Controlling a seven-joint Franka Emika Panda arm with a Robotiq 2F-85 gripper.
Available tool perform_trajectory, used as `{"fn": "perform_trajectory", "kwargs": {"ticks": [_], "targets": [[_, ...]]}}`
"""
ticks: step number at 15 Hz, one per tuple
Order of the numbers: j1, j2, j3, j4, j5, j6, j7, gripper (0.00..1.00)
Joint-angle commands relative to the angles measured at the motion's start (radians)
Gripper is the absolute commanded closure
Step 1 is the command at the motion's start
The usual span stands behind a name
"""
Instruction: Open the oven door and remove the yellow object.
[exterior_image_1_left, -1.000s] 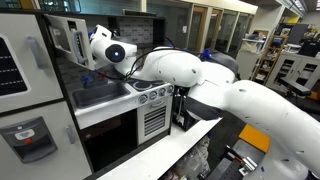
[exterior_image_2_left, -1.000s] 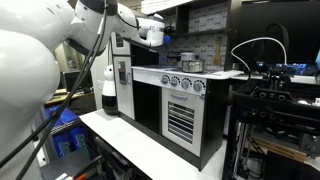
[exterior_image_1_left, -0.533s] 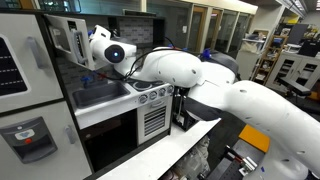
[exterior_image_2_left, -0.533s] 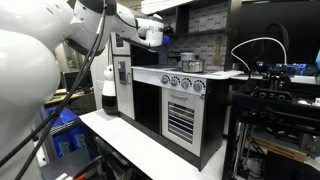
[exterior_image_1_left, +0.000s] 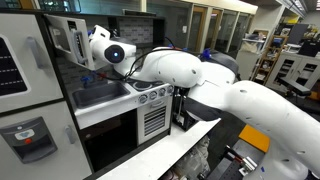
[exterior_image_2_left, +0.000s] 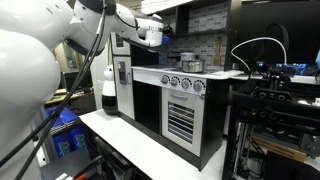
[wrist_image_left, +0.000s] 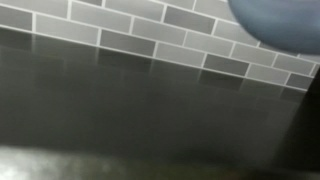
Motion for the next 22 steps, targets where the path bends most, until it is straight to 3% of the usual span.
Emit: {"fn": "perform_trajectory", "kwargs": {"ticks": [1,13,22], "targets": [[0.031,-0.026,-0.009,-0.051,-0.03,0.035,-0.017,0.56],[0.064,-0.061,0.013,-0.084,-0.099,0.069,-0.108,0.56],[0.148,-0.186,0.036,-0.267,-0.252,0.1,-0.164,0.56]]}}
